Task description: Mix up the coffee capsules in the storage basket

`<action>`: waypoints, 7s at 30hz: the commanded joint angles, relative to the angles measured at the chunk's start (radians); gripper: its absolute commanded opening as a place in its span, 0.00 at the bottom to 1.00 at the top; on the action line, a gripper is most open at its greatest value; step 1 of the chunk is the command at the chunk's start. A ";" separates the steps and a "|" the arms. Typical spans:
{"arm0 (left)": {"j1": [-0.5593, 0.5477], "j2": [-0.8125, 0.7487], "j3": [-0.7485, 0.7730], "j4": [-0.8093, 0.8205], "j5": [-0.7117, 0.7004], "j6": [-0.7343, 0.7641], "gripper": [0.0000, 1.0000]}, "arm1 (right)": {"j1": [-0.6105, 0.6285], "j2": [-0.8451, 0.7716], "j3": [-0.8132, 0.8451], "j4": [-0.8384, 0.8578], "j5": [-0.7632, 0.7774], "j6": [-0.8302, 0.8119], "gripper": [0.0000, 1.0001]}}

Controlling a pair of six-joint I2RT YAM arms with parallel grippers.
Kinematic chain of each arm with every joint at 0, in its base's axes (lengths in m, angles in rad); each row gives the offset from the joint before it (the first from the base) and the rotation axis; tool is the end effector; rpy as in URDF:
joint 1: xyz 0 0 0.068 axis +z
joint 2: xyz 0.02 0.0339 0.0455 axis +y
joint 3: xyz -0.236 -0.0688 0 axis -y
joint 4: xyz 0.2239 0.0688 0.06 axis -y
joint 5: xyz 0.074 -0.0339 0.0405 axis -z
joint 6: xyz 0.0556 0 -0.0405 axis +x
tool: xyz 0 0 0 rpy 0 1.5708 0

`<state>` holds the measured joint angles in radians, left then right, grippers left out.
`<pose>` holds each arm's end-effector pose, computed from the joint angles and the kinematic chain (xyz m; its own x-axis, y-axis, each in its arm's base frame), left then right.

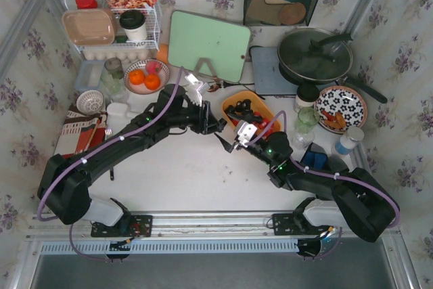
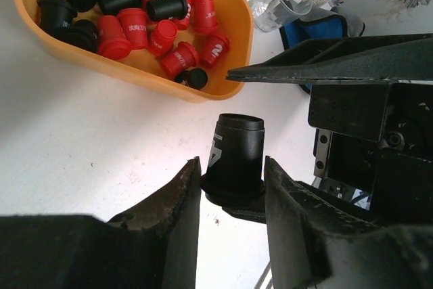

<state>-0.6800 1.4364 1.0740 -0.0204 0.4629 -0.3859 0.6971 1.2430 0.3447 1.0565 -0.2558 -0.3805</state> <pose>0.2439 -0.2292 0.2779 -0.6021 0.0538 -0.7966 0.7103 0.4917 -0.5037 0.1877 0.1755 0.2193 0.4140 -0.1220 -0.9021 -0.7097 0.5773 -0.4038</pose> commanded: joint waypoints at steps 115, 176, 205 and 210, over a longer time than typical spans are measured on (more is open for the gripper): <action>-0.009 -0.501 -0.292 -0.195 -0.855 0.066 0.74 | -0.433 0.051 -0.224 0.154 0.623 0.406 1.00; -0.009 -0.413 -0.273 -0.191 -0.855 0.090 0.74 | -0.497 0.124 0.065 -0.294 0.270 0.738 1.00; -0.007 -0.447 -0.344 -0.164 -0.919 0.124 0.75 | -0.621 0.300 -0.207 0.404 0.238 0.317 1.00; -0.006 -0.436 -0.396 -0.042 -0.977 0.219 0.77 | -0.635 0.295 -0.127 0.231 0.380 0.394 1.00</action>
<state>-0.6876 0.9936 0.7128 -0.1909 -0.4477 -0.2550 0.0677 1.5387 0.1844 1.3521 0.0105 -0.0525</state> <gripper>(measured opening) 0.763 0.999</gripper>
